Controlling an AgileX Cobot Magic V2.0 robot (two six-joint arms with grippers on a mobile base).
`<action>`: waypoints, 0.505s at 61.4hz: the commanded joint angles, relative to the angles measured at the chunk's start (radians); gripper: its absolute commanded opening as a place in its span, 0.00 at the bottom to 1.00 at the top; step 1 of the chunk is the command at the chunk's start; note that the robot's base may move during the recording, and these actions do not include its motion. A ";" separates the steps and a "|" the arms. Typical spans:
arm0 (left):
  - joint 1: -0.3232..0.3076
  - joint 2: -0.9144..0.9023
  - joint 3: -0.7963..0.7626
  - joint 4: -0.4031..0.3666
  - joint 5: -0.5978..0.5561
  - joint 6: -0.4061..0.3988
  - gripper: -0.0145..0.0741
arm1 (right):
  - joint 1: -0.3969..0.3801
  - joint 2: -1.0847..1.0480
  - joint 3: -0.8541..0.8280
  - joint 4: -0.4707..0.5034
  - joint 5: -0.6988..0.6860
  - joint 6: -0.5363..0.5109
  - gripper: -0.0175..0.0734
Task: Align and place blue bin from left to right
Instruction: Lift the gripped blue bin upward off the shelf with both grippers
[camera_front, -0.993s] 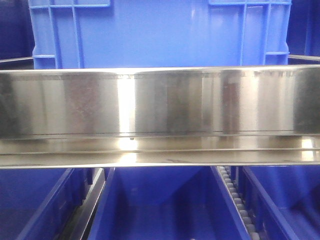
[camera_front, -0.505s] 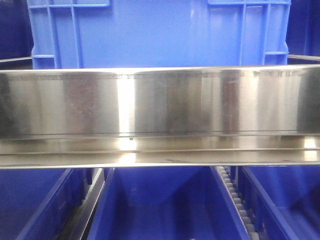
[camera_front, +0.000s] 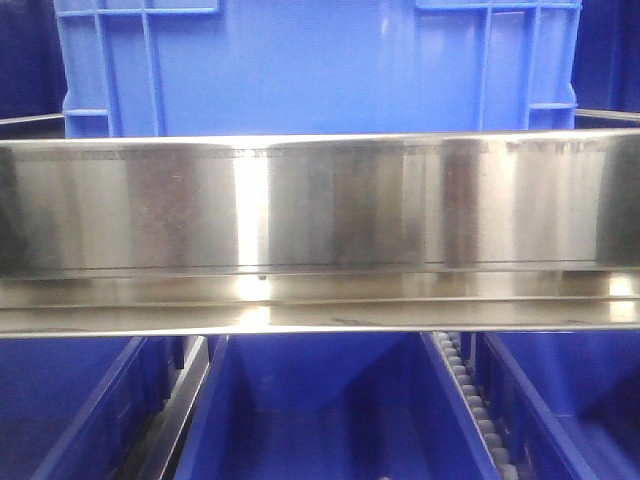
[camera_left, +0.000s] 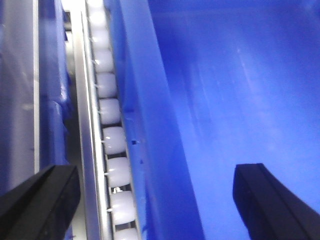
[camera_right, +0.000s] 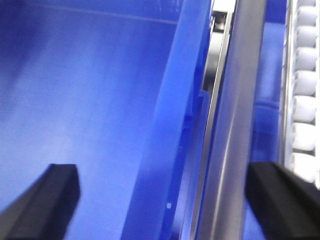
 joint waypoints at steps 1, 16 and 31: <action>-0.007 0.000 -0.006 -0.008 -0.013 -0.008 0.74 | 0.000 0.007 -0.010 -0.006 -0.013 -0.001 0.68; -0.007 0.000 -0.006 -0.008 -0.012 -0.008 0.45 | 0.000 0.020 -0.010 0.013 -0.013 -0.001 0.20; -0.005 -0.004 -0.006 -0.008 -0.001 -0.008 0.18 | 0.000 0.013 -0.010 0.050 -0.013 0.001 0.11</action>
